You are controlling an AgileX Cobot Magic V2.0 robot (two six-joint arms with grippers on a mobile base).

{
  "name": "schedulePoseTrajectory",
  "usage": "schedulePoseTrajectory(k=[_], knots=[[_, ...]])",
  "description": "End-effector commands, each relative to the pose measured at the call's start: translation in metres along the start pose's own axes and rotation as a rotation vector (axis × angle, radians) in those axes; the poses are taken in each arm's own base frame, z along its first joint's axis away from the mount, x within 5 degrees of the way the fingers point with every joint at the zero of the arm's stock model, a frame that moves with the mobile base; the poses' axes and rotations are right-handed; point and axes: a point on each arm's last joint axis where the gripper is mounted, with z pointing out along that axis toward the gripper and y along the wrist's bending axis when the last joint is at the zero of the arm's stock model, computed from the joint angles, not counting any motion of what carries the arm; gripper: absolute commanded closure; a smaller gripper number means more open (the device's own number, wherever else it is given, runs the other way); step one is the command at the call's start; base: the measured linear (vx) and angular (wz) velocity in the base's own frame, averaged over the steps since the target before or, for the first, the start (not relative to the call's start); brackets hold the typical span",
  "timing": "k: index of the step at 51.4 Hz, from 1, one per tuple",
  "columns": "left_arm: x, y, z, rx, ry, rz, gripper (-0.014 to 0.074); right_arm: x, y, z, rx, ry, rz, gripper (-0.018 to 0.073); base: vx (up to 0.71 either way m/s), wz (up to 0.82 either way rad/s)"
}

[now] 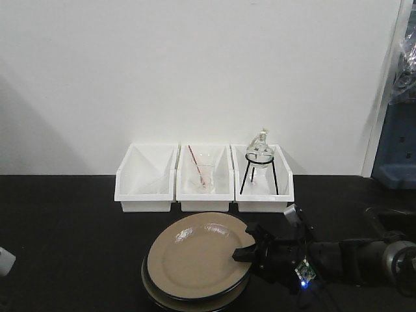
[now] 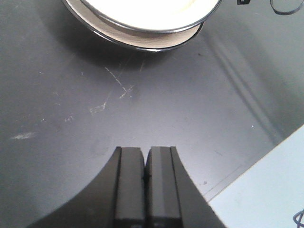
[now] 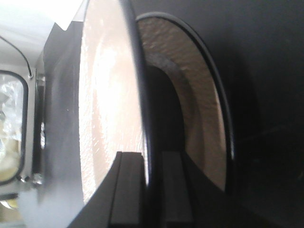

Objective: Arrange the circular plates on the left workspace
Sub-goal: 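Carry the plate with the right gripper and lower it onto the first plate, then open the right gripper and lift it away from the stacked plates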

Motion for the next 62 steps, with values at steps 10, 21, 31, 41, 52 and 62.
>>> schedulePoseTrajectory(k=[10,21,31,41,52,62], knots=[[-0.012,-0.005,-0.007,0.006,-0.07,-0.008,0.0596,-0.008,0.034,-0.016,-0.102,-0.003,-0.327,0.0208,0.0,0.0],[-0.012,-0.005,-0.007,0.006,-0.07,-0.008,0.0596,-0.011,0.034,-0.02,-0.061,-0.035,-0.592,0.0082,0.0,0.0],[-0.012,-0.005,-0.007,0.006,-0.071,-0.008,0.0596,-0.019,0.044,-0.033,0.033,-0.099,-0.808,0.0082,0.0,0.0],[-0.012,-0.004,-0.007,-0.002,-0.075,-0.009,0.0596,-0.024,0.052,-0.051,0.173,-0.094,-1.016,0.0086,0.0,0.0],[-0.015,0.001,-0.008,-0.058,-0.107,-0.02,0.0596,-0.03,0.08,-0.092,0.258,-0.176,-0.964,0.0292,0.0,0.0],[-0.012,0.005,-0.012,-0.134,-0.085,-0.103,0.0596,-0.01,0.102,-0.156,0.357,-0.232,-0.895,0.0569,0.0,0.0]])
